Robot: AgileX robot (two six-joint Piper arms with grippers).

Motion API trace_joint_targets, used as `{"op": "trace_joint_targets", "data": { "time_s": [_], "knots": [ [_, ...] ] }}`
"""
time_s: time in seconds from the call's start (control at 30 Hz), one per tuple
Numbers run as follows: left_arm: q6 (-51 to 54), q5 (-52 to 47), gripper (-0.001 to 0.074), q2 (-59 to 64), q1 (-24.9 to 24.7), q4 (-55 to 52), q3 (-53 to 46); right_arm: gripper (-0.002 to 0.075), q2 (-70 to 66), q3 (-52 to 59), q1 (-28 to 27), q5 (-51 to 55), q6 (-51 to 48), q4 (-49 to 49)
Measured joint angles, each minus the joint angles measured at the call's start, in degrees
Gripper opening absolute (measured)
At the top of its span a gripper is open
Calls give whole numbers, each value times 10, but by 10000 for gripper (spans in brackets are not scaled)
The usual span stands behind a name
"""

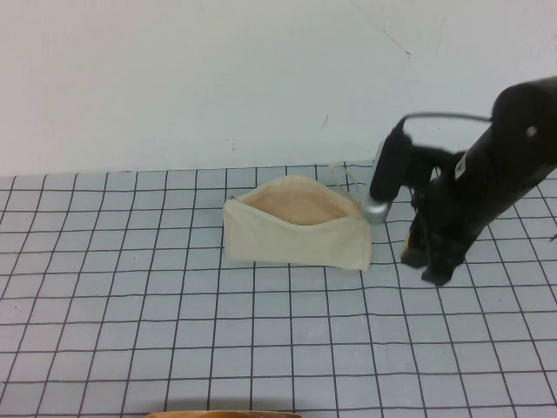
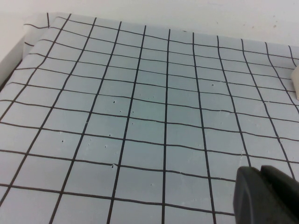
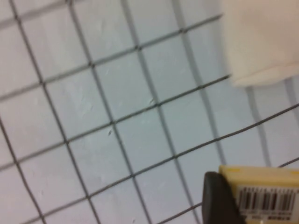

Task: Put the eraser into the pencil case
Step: Place the eraser on the pencil case

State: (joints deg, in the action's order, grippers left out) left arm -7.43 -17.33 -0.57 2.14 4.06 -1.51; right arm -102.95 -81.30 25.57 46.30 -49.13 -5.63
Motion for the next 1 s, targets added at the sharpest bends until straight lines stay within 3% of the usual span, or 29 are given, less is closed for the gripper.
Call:
{"op": "trace_joint_targets", "data": {
  "time_s": [0.33, 0.87, 1.0],
  "knots": [
    [0, 0, -1, 0, 0, 0, 0, 307, 37, -10, 0, -110, 21, -108],
    [0, 0, -1, 0, 0, 0, 0, 307, -201, -248, 22, -134, 21, -190],
    [0, 0, -1, 0, 0, 0, 0, 378, -224, -262, 22, -132, 21, -197]
  ]
}}
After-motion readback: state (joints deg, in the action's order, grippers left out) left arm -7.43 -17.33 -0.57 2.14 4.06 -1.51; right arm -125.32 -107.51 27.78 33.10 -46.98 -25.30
